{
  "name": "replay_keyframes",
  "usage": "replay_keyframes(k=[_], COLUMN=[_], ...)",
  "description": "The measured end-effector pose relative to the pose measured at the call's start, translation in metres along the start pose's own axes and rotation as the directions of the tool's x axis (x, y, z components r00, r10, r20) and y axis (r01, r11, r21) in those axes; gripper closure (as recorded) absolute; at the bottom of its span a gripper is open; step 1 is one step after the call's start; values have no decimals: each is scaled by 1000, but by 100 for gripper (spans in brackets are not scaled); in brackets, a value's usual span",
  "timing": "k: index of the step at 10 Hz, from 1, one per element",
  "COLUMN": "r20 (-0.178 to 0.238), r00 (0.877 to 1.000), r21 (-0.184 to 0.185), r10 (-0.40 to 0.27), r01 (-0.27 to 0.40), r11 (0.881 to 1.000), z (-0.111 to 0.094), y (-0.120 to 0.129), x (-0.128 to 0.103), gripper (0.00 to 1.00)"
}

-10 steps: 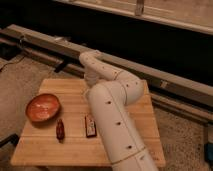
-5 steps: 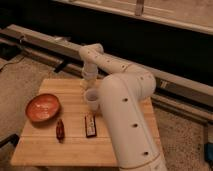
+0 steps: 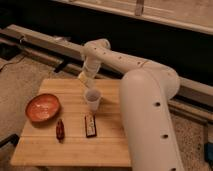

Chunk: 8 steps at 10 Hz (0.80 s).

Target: Place the white sponge in the ceramic cup

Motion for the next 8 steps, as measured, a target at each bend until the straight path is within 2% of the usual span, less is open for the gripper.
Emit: replay_keyframes(k=[3, 8], r20=[46, 56], r00=[999, 998], r21=[4, -17], r10=[-9, -1], r01=[8, 2], r11=[1000, 1000], z=[-17, -24], y=[8, 21], x=[3, 16], gripper=[100, 100])
